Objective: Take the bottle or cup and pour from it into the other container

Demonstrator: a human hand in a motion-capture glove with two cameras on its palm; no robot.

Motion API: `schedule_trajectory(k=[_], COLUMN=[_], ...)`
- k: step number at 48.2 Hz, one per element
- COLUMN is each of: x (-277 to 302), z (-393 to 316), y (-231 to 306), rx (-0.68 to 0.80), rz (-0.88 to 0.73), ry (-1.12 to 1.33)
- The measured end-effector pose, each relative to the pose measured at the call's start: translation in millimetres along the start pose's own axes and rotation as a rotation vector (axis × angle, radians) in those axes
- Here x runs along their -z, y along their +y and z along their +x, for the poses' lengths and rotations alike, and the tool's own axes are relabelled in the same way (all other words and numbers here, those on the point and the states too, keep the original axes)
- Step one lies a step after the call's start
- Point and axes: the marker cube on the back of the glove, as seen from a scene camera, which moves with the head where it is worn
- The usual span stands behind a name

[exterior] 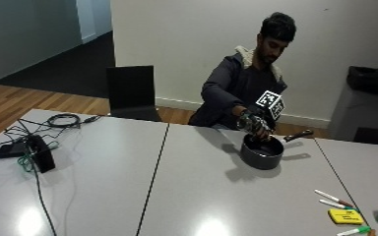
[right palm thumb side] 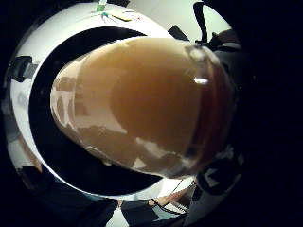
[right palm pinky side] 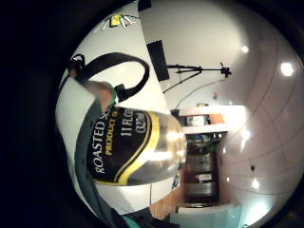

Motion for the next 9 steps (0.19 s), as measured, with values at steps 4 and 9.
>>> schedule_trajectory(k=[4, 9], x=[5.4, 11.3], z=[-10.8, -21.8], y=[14.1, 24.0], rx=[0.082, 0.081], rz=[0.035, 0.024], ry=[-0.008, -0.011])
